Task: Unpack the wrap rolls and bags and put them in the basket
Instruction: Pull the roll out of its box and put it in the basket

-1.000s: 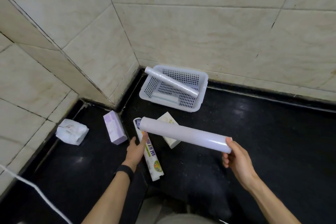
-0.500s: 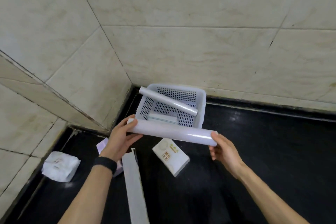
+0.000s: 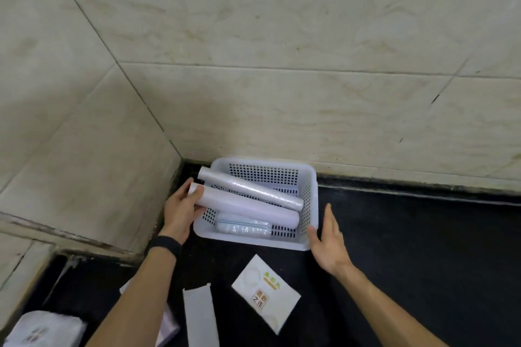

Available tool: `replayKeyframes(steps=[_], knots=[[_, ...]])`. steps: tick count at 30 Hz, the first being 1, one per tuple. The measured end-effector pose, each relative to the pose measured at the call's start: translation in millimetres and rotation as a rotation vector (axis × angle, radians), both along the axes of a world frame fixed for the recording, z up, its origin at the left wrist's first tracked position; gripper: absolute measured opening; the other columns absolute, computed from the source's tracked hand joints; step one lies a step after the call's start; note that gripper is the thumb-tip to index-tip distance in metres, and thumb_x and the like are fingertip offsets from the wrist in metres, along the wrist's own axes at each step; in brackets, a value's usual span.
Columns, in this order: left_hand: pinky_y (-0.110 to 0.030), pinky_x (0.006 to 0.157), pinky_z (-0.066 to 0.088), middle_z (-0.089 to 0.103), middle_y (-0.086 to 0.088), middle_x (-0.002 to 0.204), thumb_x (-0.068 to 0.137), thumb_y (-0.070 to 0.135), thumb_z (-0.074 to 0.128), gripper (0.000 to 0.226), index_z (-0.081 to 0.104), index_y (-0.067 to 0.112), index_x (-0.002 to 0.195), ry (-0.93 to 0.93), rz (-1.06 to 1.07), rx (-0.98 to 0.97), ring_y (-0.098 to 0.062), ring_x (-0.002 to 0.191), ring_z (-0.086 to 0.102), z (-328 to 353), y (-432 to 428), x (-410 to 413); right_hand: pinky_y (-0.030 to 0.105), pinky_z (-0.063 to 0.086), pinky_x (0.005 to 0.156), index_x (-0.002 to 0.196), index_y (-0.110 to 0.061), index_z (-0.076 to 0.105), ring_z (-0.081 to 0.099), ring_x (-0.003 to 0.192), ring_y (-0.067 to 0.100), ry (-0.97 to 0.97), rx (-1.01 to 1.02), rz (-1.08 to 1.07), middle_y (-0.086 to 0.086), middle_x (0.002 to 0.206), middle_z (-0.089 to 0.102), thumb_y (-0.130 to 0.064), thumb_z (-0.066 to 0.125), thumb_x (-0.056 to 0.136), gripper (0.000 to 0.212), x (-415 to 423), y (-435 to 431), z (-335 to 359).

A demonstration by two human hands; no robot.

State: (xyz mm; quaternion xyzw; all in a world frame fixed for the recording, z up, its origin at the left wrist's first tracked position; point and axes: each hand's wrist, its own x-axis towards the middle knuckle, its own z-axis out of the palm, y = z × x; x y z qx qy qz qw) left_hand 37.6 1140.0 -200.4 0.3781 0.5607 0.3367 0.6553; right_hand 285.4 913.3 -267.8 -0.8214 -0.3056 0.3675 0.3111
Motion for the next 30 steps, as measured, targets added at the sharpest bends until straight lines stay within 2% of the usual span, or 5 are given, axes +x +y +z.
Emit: replayKeyframes(steps=[6,9,12,18,30], knots=[[-0.045,0.1,0.051,0.061,-0.01,0.132,0.097,0.024,0.062,0.049,0.049,0.017,0.144,0.086,-0.002,-0.002,-0.024,0.114,0.062,-16.8,7.3,14.0,0.047,0.025,0.121,0.16,-0.024,-0.009,0.024,0.15,0.028,0.01,0.053,-0.03,0.003,0.167,0.016,-0.045,0.026,0.106,0.068,-23.7,3.5,-9.0],[-0.038,0.088,0.053,0.068,-0.002,0.115,0.097,0.043,0.056,0.034,0.062,0.026,0.126,0.44,-0.142,0.303,-0.022,0.105,0.064,-21.3,7.3,22.0,0.047,0.025,0.122,0.16,-0.026,-0.007,0.022,0.151,0.023,0.003,0.079,-0.047,0.0,0.168,0.015,-0.046,0.026,0.105,0.067,-25.0,4.0,-10.6],[-0.043,0.097,0.049,0.063,-0.005,0.128,0.083,0.058,0.065,0.066,0.053,0.019,0.135,0.552,-0.275,0.393,-0.029,0.121,0.057,-24.7,15.8,27.1,0.045,0.027,0.121,0.159,-0.029,-0.008,0.024,0.15,0.02,0.013,0.089,-0.045,-0.002,0.167,0.018,-0.045,0.026,0.106,0.066,-25.0,3.5,-11.1],[-0.049,0.105,0.046,0.056,-0.002,0.136,0.07,0.016,0.088,0.083,0.044,0.022,0.14,0.457,-0.423,0.506,-0.02,0.125,0.054,-29.9,15.1,24.8,0.047,0.047,0.105,0.157,-0.039,-0.01,0.053,0.128,0.019,0.052,0.075,-0.03,-0.003,0.152,0.043,-0.046,0.028,0.105,0.065,-24.5,2.4,-8.2],[-0.035,0.115,0.029,0.032,-0.005,0.156,0.081,0.033,0.08,0.094,0.022,0.024,0.155,0.638,-0.383,0.519,-0.017,0.141,0.032,-29.0,2.2,13.9,0.054,0.05,0.097,0.156,-0.04,-0.008,0.056,0.121,0.028,-0.06,-0.041,0.004,0.006,0.143,0.052,-0.048,0.025,0.104,0.062,-22.6,2.9,-0.5]])
